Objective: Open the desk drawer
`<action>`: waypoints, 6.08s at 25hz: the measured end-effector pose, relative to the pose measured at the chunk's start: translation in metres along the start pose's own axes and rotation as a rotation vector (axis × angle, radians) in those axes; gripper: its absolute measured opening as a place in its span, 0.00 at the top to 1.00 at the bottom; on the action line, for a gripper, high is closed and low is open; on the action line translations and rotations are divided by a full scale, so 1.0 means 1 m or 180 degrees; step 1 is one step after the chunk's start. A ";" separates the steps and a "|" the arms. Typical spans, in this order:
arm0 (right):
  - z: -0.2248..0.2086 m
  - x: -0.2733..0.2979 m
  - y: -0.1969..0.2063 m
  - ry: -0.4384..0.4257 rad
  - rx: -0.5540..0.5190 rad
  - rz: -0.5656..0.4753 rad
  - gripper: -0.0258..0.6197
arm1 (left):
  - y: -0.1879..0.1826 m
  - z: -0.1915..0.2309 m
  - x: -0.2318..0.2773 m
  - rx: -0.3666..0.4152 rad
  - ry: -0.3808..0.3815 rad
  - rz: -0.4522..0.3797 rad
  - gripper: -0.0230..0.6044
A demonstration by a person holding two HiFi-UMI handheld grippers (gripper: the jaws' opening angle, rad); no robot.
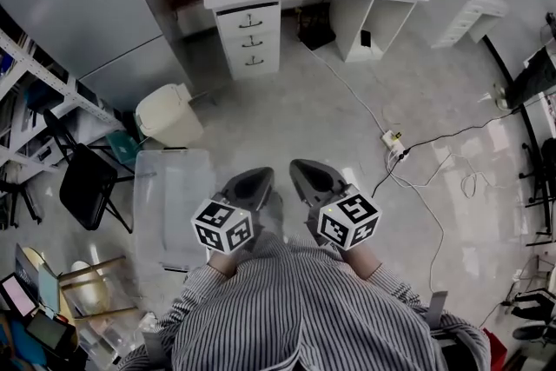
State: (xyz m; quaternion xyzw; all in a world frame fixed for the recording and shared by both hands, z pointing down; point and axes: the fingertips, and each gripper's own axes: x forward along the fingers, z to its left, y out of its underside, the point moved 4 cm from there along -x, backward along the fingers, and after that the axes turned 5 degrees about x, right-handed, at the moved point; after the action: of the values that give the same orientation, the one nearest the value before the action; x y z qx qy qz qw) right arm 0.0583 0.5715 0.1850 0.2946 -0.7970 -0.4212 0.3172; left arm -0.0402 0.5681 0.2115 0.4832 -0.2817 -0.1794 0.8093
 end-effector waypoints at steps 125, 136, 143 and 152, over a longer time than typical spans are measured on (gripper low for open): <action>-0.440 0.559 -0.086 -0.0131 0.1487 0.1083 0.93 | -0.080 0.539 0.426 -0.1773 -0.0322 0.0482 0.94; -0.458 0.576 -0.050 -0.0101 0.1793 0.1056 0.93 | -0.053 0.565 0.442 -0.2036 -0.0522 0.0270 0.94; -0.488 0.590 -0.038 0.0076 0.2106 0.0918 0.93 | -0.043 0.583 0.459 -0.2147 -0.0690 0.0091 0.94; -0.504 0.615 -0.016 0.0052 0.2518 0.0788 0.93 | -0.032 0.610 0.481 -0.2617 -0.0549 -0.0304 0.94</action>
State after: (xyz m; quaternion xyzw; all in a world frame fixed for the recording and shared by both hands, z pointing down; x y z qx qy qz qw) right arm 0.0566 -0.1332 0.5529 0.2989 -0.9243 -0.0387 0.2341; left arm -0.0509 -0.1328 0.5475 0.1158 -0.2307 -0.3540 0.8989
